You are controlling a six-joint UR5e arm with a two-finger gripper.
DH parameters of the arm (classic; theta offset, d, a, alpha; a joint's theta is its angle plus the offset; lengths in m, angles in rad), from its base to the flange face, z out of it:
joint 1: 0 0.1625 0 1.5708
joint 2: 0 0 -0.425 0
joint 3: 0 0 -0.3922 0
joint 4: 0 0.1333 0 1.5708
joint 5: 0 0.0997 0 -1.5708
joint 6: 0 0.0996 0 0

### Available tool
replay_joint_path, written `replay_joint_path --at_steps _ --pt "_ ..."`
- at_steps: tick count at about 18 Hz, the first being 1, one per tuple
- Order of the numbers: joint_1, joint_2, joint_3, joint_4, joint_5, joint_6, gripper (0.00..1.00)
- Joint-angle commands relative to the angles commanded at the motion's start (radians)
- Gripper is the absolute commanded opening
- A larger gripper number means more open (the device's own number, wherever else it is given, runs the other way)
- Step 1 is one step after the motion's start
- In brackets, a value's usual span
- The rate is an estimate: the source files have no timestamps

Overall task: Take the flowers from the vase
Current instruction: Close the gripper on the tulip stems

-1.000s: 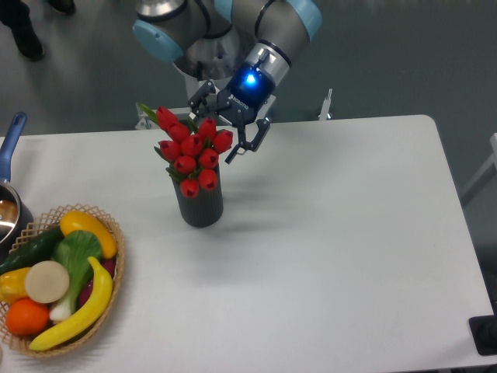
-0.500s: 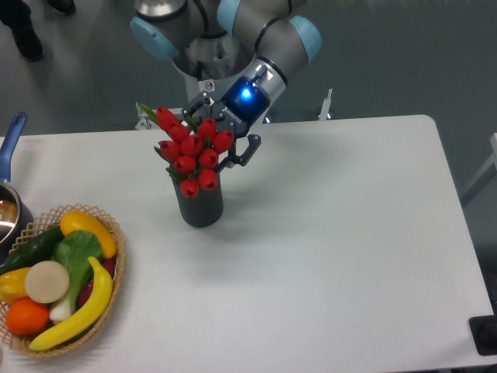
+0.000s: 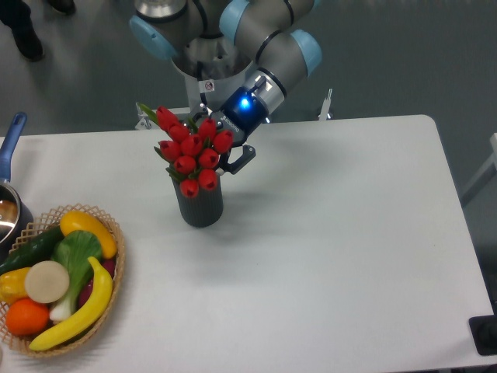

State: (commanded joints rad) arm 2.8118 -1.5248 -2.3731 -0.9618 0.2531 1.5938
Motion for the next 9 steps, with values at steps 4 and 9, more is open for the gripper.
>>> replay_joint_path --at_steps 4,9 --pt "0.002 -0.002 -0.003 0.000 -0.003 0.012 0.16" --pt "0.006 0.009 -0.005 0.000 -0.003 0.009 0.13"
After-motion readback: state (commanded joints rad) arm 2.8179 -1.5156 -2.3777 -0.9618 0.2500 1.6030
